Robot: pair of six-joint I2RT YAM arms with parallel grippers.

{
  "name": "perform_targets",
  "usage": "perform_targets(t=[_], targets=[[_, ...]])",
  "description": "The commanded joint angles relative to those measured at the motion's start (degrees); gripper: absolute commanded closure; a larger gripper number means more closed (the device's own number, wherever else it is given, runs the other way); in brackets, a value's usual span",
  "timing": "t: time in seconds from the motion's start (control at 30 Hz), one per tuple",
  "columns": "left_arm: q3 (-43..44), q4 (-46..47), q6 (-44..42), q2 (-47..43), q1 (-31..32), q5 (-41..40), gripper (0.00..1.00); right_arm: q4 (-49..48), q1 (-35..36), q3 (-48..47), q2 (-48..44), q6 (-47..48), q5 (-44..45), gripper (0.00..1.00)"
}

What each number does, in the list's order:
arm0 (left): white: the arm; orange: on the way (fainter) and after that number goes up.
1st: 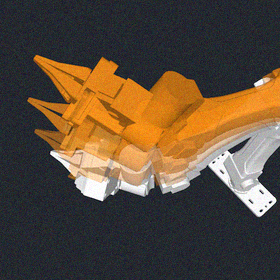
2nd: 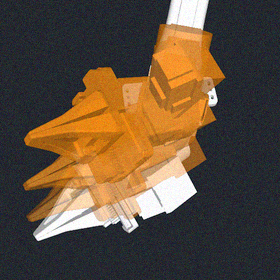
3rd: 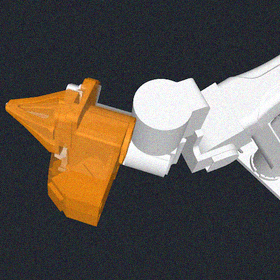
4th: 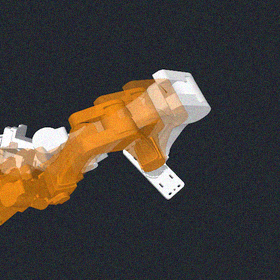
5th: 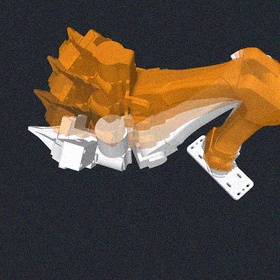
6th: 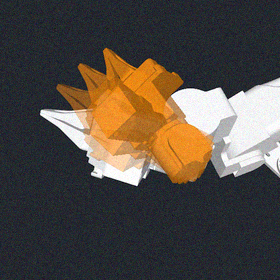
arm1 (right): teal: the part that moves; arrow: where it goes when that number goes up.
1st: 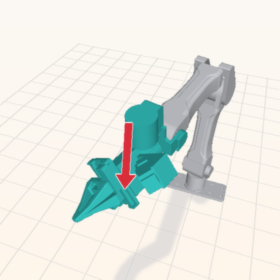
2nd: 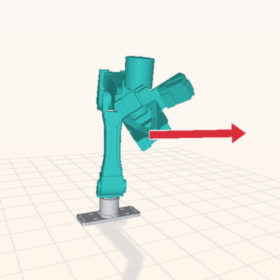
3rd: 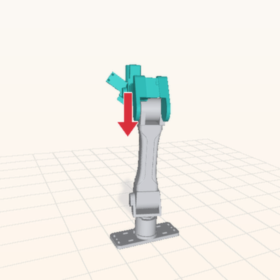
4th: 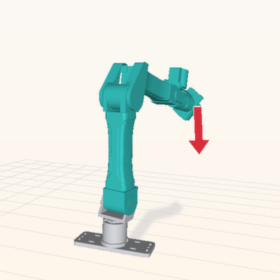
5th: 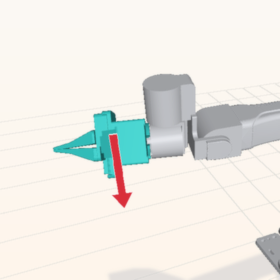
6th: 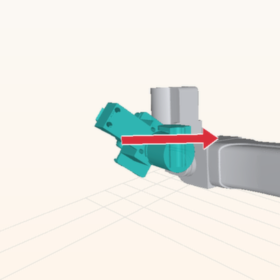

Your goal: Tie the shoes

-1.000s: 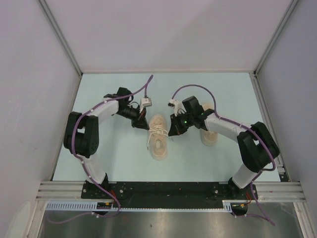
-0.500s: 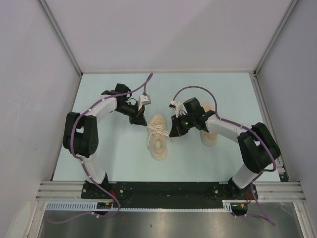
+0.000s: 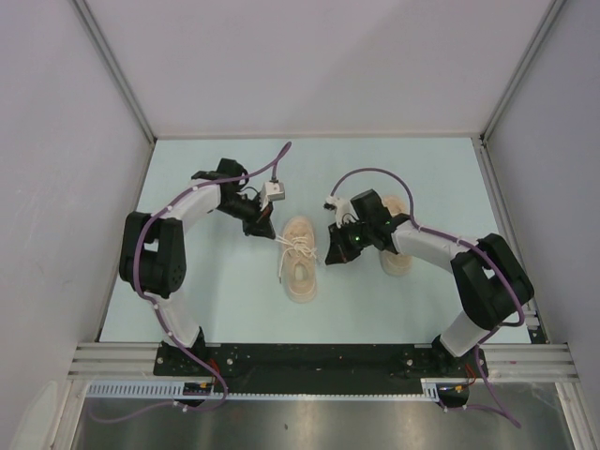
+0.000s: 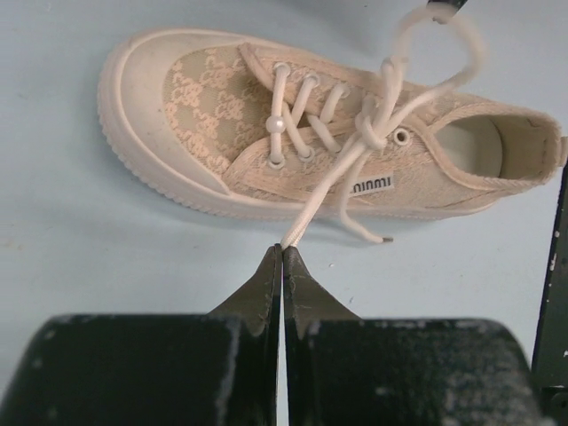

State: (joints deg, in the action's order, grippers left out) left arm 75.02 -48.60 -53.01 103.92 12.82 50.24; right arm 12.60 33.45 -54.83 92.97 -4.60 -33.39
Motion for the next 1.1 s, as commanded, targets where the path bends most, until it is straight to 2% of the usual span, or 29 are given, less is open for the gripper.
perform_targets(t=[0.0, 0.2, 0.33, 0.4, 0.47, 0.5, 0.57, 0.67, 1.07], targets=[[1.4, 2.3, -3.1, -0.5, -2.2, -3.6, 1.0, 3.3, -0.8, 1.5, -2.0, 1.5, 1.1, 1.0], [1.7, 2.1, -3.8, 0.1, -2.6, -3.9, 1.0, 3.0, -0.9, 2.3, -2.4, 1.4, 1.0, 1.0], [2.5, 0.9, -4.2, -0.1, -2.4, -0.6, 1.0, 1.7, -0.9, 2.3, -2.9, 1.9, -0.9, 1.0], [2.5, 0.7, -3.8, -0.2, -2.3, 0.3, 1.0, -1.1, -1.1, 2.4, -4.3, 2.1, -1.5, 0.91], [2.5, 0.5, -3.7, -0.4, -2.1, 1.5, 1.0, -2.5, -1.4, 1.4, -4.7, 2.7, -1.9, 0.73], [2.5, 0.3, -3.6, -0.4, -2.0, 2.0, 1.0, -2.5, -1.6, 0.4, -4.4, 3.2, -2.2, 0.68], [2.2, 0.4, -3.6, -0.4, -1.8, 2.6, 1.0, -2.8, -1.6, -1.9, -2.5, 4.1, -2.4, 0.6], [2.3, 0.8, -3.1, -0.3, -1.7, 2.8, 1.0, -4.2, -1.5, -4.8, 0.4, 4.5, -3.0, 0.54], [2.6, 1.2, -2.9, 0.1, -1.6, 3.5, 1.0, -6.4, 1.4, -10.0, 4.9, 5.0, -6.3, 0.53]])
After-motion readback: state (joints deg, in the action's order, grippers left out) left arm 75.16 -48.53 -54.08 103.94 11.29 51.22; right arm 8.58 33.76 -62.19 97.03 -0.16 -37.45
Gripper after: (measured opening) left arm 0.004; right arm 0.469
